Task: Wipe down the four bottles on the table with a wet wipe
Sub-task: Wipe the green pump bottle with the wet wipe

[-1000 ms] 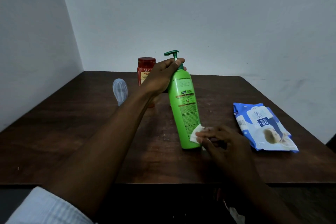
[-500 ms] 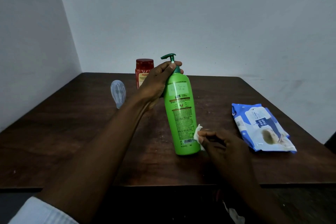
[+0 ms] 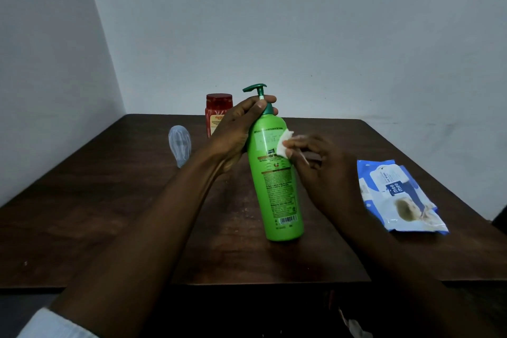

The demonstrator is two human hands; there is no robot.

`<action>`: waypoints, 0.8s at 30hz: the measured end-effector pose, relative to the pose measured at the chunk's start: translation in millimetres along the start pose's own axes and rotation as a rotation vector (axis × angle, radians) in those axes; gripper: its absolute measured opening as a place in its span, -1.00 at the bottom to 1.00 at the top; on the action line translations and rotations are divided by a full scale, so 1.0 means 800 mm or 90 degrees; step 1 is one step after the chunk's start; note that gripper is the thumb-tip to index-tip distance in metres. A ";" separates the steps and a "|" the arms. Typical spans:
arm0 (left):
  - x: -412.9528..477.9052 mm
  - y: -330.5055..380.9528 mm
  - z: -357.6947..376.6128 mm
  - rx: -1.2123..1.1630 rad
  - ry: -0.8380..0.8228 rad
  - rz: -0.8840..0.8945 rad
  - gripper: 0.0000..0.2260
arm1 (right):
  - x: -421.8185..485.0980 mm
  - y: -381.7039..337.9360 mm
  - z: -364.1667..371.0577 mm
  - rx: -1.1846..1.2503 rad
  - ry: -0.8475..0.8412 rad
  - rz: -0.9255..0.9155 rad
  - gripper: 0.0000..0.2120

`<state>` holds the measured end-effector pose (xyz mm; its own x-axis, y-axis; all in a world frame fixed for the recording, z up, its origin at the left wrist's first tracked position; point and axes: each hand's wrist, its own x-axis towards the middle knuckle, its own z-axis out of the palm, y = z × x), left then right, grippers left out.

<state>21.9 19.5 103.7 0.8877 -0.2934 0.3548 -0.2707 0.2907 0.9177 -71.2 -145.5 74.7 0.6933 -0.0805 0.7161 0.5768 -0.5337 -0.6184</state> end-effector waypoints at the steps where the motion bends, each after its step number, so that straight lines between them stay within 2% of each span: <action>1: -0.001 0.001 0.000 -0.003 -0.005 -0.003 -0.82 | 0.010 -0.003 0.002 -0.002 0.010 -0.010 -0.90; 7: -0.006 0.013 0.000 0.012 -0.028 -0.031 -0.80 | 0.043 -0.019 0.012 -0.042 0.052 -0.057 -0.88; 10: -0.008 0.018 0.001 0.012 -0.029 -0.042 -0.78 | 0.037 -0.026 0.017 -0.066 0.069 -0.118 -0.86; 17: -0.013 0.028 0.009 -0.004 -0.053 -0.045 -0.75 | 0.021 -0.037 0.024 -0.150 0.016 -0.266 -0.84; 20: -0.015 0.032 0.009 0.003 -0.071 -0.031 -0.75 | 0.023 -0.034 0.011 -0.124 0.040 -0.261 -0.84; 24: -0.018 0.038 0.010 0.015 -0.115 -0.009 -0.76 | 0.028 -0.028 -0.005 -0.047 0.079 -0.187 -0.88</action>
<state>-2.1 25.1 127.9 0.8108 -0.4565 0.3664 -0.2693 0.2649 0.9259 -70.3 -138.9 105.9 0.4414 -0.0134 0.8972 0.7085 -0.6084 -0.3577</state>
